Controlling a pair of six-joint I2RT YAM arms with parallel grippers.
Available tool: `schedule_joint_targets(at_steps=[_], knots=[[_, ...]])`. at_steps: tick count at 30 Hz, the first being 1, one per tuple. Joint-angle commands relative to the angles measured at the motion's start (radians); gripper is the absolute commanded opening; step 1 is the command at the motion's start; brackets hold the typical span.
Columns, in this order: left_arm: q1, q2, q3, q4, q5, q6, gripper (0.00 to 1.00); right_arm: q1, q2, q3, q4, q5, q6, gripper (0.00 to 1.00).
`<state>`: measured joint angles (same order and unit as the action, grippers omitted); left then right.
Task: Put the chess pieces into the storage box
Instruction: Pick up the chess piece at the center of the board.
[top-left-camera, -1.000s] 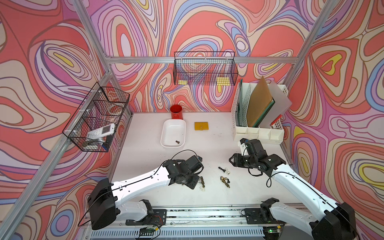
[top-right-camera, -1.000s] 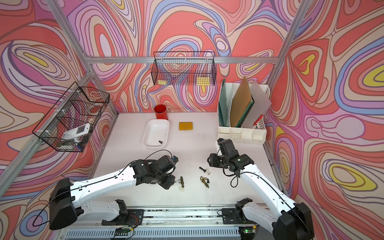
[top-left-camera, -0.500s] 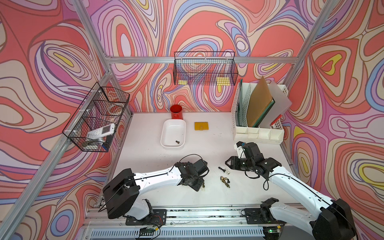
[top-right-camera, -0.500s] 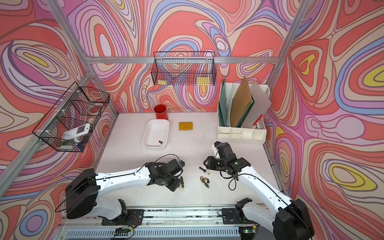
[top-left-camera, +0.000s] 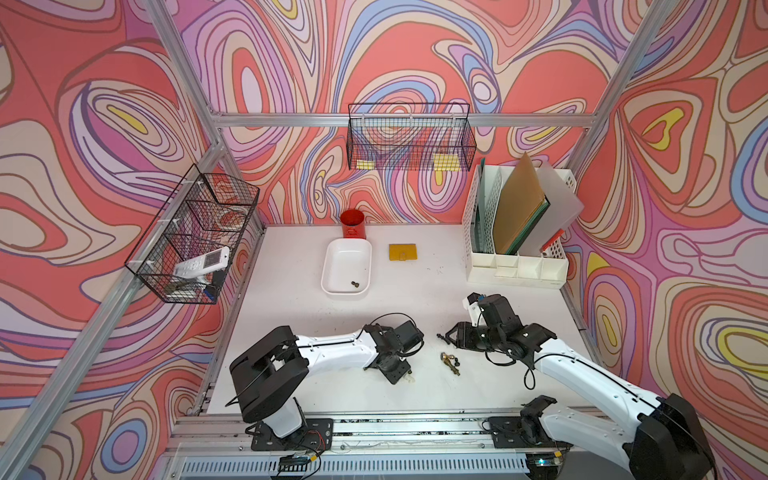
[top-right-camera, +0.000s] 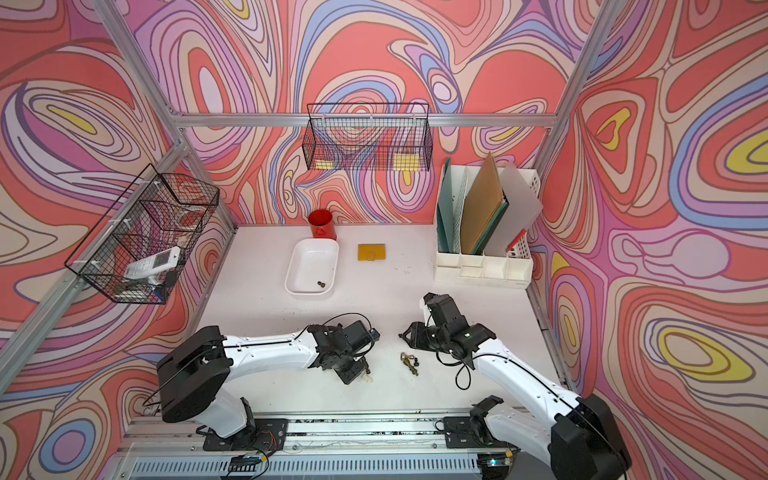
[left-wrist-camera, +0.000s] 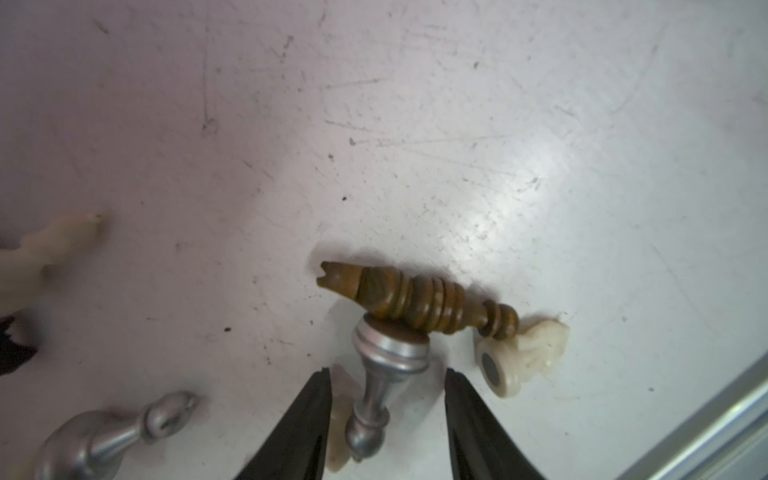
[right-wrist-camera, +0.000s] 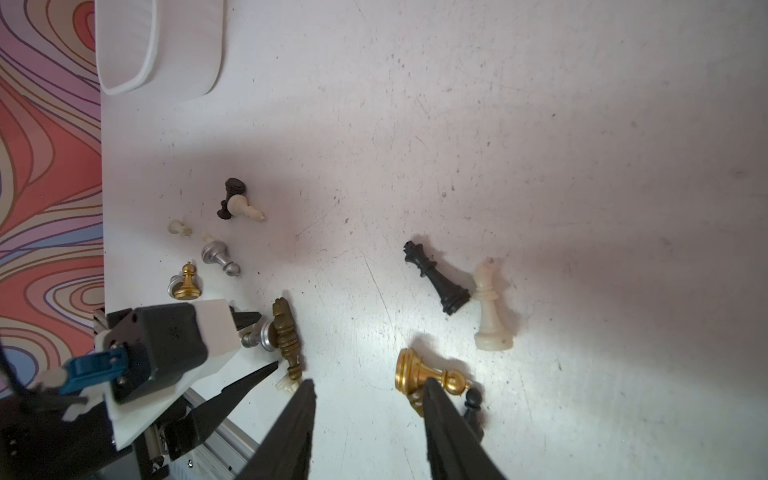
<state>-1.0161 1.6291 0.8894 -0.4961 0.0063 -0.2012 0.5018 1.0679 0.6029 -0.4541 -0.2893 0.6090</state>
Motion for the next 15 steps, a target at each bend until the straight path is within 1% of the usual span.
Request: schedule_joint_targets(at_steps=[1, 4, 10, 12, 15], knots=[[-0.006, 0.029, 0.017, 0.021, -0.03, 0.022, 0.46, 0.018, 0.008, -0.005, 0.033, -0.004, 0.018, 0.44], [-0.004, 0.041, 0.013, 0.032, -0.036, 0.017, 0.41, 0.039, 0.028, -0.002, 0.048, -0.01, 0.032, 0.44], [-0.004, 0.027, 0.001, 0.044, 0.002, -0.003, 0.24, 0.148, 0.088, 0.002, 0.109, -0.007, 0.091, 0.43], [-0.005, 0.006, -0.014, 0.059, 0.025, -0.014, 0.16, 0.187, 0.124, 0.001, 0.139, -0.005, 0.105, 0.42], [-0.005, -0.03, -0.041, 0.094, 0.056, -0.035, 0.12, 0.231, 0.181, -0.006, 0.206, -0.011, 0.124, 0.41]])
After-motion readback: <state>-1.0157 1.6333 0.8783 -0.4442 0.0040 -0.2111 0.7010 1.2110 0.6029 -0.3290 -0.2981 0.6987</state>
